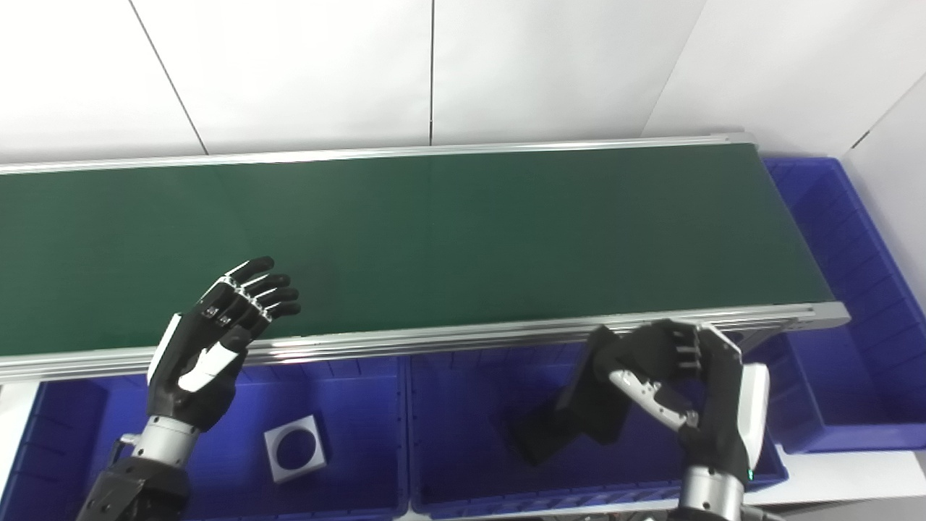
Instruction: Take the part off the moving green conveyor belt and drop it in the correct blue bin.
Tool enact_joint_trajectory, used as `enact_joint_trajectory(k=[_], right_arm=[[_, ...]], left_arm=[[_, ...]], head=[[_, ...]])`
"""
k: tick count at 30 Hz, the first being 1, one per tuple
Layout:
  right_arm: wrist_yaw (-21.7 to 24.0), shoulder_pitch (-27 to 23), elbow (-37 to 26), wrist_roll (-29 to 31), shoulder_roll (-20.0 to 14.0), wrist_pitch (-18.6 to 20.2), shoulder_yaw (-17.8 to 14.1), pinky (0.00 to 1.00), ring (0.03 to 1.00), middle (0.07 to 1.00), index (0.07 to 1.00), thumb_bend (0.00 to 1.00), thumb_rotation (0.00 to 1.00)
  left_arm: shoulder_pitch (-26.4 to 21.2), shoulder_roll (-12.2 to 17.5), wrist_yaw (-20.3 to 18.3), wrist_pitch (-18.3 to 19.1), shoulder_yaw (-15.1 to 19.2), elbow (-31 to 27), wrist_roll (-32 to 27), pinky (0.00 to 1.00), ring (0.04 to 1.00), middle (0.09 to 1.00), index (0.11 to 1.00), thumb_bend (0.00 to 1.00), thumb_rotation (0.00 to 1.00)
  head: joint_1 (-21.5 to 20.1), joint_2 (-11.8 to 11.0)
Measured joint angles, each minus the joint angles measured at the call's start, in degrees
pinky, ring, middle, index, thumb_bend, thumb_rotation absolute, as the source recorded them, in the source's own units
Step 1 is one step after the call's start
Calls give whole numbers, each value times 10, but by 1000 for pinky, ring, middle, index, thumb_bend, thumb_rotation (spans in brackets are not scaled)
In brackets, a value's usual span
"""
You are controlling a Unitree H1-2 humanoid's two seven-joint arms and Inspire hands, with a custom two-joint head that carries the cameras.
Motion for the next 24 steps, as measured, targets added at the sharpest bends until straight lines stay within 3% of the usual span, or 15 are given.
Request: enact_joint_trajectory(k=[9,17,24], right_arm=[[-18,1,38,25,-6,-16,-42,367,457,502,501,502,0],[-26,-6,81,86,-13,-33,-90,331,437,501,536,497,0],[-39,-25,104,95,-13,-33,-108,335,436,496,541,497,0]], left_arm=[[0,1,-1,2,2,0,0,656,675,696,749,835,395],[1,1,-1,7,3,-3,0,646,669,693,751,824,391],[2,1,0,9,3,-19,0,653,670,694,753,826,396]], head=[[0,-1],[8,-1],[11,-1]])
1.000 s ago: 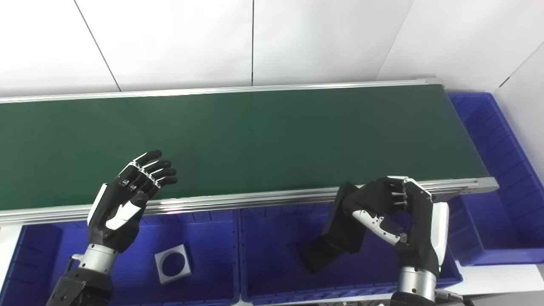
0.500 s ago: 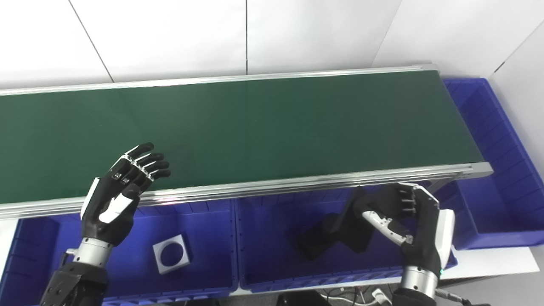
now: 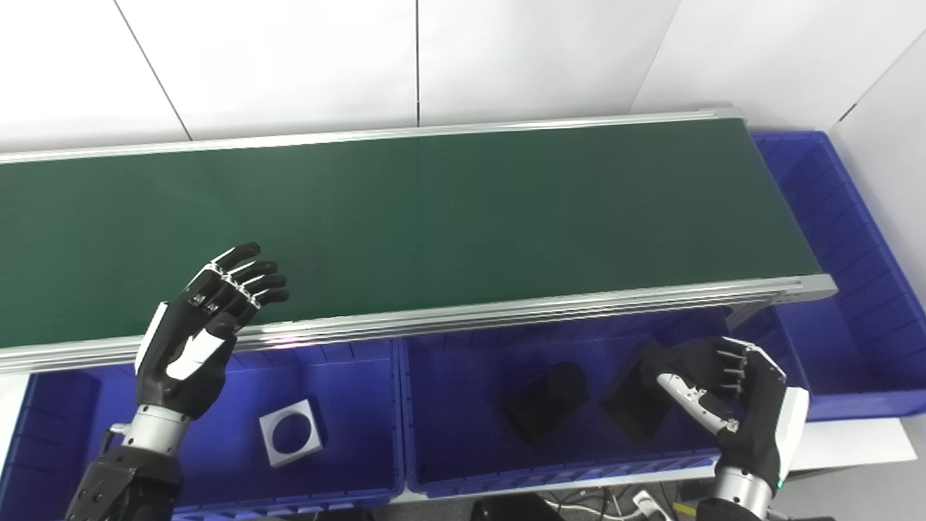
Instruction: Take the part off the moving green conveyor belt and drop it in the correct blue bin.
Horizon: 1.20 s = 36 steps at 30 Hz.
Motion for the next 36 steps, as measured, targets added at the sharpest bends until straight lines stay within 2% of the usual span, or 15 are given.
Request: enact_joint_trajectory(k=[12,16,22,29,32,34,35,36], right_arm=[[-7,-29,55,7,-1,0,-17,340,443,503,525,498,0],[-22,-41,77,7,-2,-4,-19,348,444,504,518,499,0],[-25,-49,98,7,-7,-21,-14,362,449,503,508,501,0],[-25,-50,103,5,-6,-22,-8,352,447,504,519,501,0],[-25,-49,102,7,-6,-22,-6,410,428,490,531,515,0],[-21,-45,94,10,-7,-22,-2,499,436,487,535,517,0],[-18,-43,90,10,-10,-22,1,584,606,656,687,749,53],[-12,-42,88,10,-14,-22,5,592,621,672,700,764,59]], left_arm=[[2,1,0,2,0,-2,0,651,675,696,749,798,384],[4,1,0,5,0,-7,0,652,673,696,750,809,388],[6,1,1,18,2,-19,0,652,671,695,753,814,379],[8,1,1,22,2,-19,0,650,672,695,755,816,375],[8,1,1,22,2,-19,0,650,672,694,753,818,378],[8,0,1,22,2,-19,0,653,674,696,753,813,377],[8,0,1,22,2,-19,0,654,674,697,755,806,379],[8,0,1,22,2,-19,0,654,674,697,755,804,379]], head=[[8,0],[10,0],[11,1],[12,0],[12,-1],[14,-1],[14,-2],[14,-2]])
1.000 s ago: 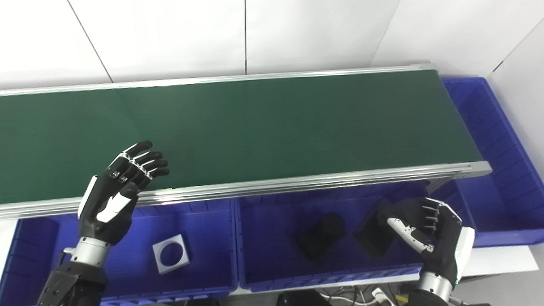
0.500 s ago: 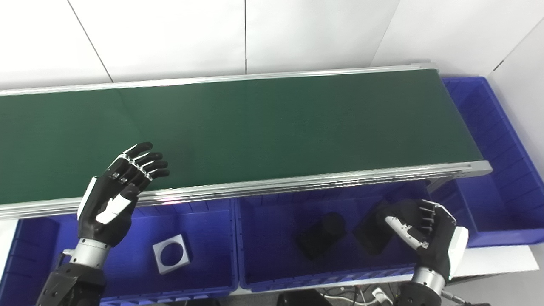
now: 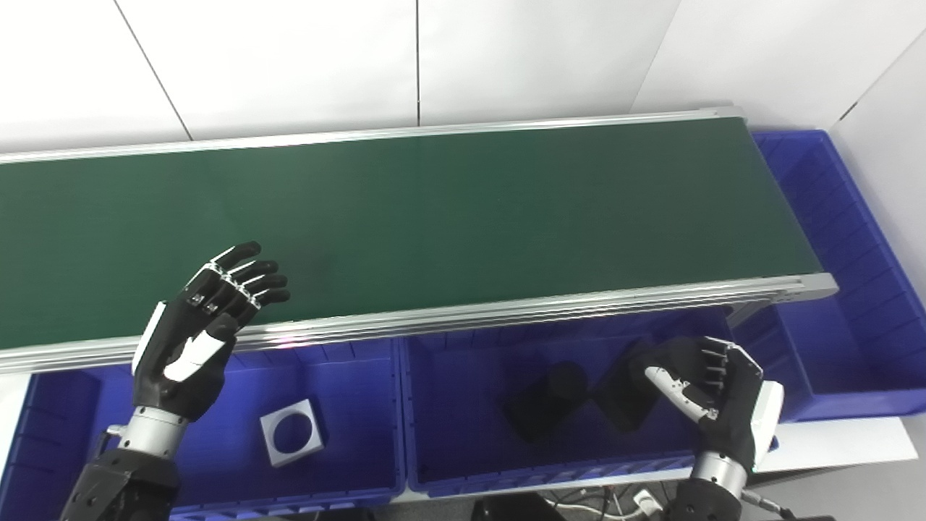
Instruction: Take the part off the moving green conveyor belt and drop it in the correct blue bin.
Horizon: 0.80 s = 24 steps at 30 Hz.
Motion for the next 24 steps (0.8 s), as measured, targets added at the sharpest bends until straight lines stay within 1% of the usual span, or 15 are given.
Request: enact_joint_trajectory(k=[1,2,3,4,5,7,8,15,17,19,23,24], right_arm=[[5,1,0,0,-5,0,4,615,657,708,733,782,73],[15,2,0,0,-11,0,8,645,711,768,788,807,91],[24,4,-2,1,-18,0,12,696,781,835,852,836,97],[34,6,-5,1,-24,1,16,732,824,875,893,850,116],[40,8,-7,1,-29,1,19,790,880,921,941,872,130],[55,10,-10,1,-35,6,24,853,942,970,987,913,154],[60,11,-12,1,-36,9,26,875,963,988,995,932,167],[80,15,-35,-13,-40,24,36,909,999,1000,1000,977,217],[84,16,-48,-19,-41,29,38,901,996,1000,1000,969,221],[90,19,-64,-26,-40,43,42,886,988,1000,1000,966,234],[102,26,-99,-37,-40,47,56,882,952,981,1000,945,238],[103,27,-113,-35,-39,47,61,891,953,978,1000,931,220]], left_arm=[[0,0,0,0,0,0,0,653,673,697,755,804,379],[0,0,0,0,0,0,0,653,673,696,754,804,379],[0,0,0,0,0,0,0,652,674,697,754,804,378],[0,-1,0,0,0,0,0,651,674,696,753,804,377],[0,-1,0,0,0,0,0,651,674,697,754,797,375],[0,-1,0,0,0,0,0,648,671,695,753,796,370],[0,-2,0,0,0,0,0,649,672,695,752,798,365],[0,-4,0,0,-1,0,0,653,671,695,755,795,365],[0,-4,0,0,-1,0,0,648,668,694,752,805,365],[0,-4,0,0,-1,0,0,646,668,694,751,810,364],[0,-5,0,0,-3,0,0,649,674,699,752,798,366],[0,-5,0,0,-3,0,0,647,673,699,752,799,364]], head=[[2,-1],[3,0],[3,0],[3,0],[4,0],[4,0],[4,0],[4,-2],[5,-3],[6,-4],[10,-4],[10,-5]])
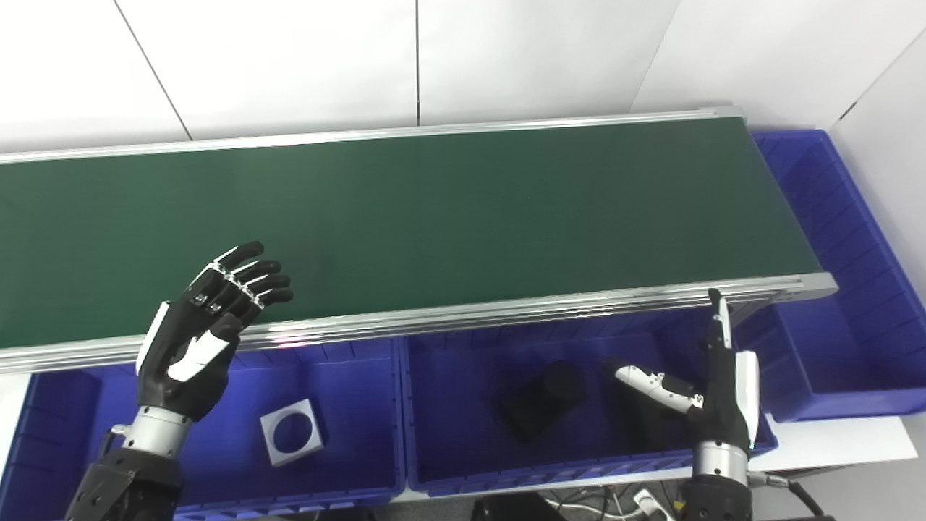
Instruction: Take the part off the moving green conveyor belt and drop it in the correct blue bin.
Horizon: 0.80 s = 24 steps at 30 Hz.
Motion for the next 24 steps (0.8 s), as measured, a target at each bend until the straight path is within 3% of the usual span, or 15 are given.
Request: enact_joint_trajectory(k=[4,10,16,24], right_arm=[[20,4,-46,15,6,-1,22,870,933,964,1000,876,214],[55,12,-112,5,8,-1,93,835,888,930,971,863,258],[91,6,-141,-7,14,-1,142,795,862,899,932,902,247],[120,-27,-137,-2,10,-1,172,808,862,892,921,898,289]], left_arm=[[0,-2,0,0,0,1,0,646,671,699,754,808,364],[1,-9,0,-1,-3,0,2,643,669,697,752,816,363],[10,-19,0,-2,-6,0,4,644,672,701,753,833,370],[15,-29,0,-31,-19,2,21,653,684,709,760,839,393]], head=[[5,-1],[23,-6],[60,-18],[103,-35]])
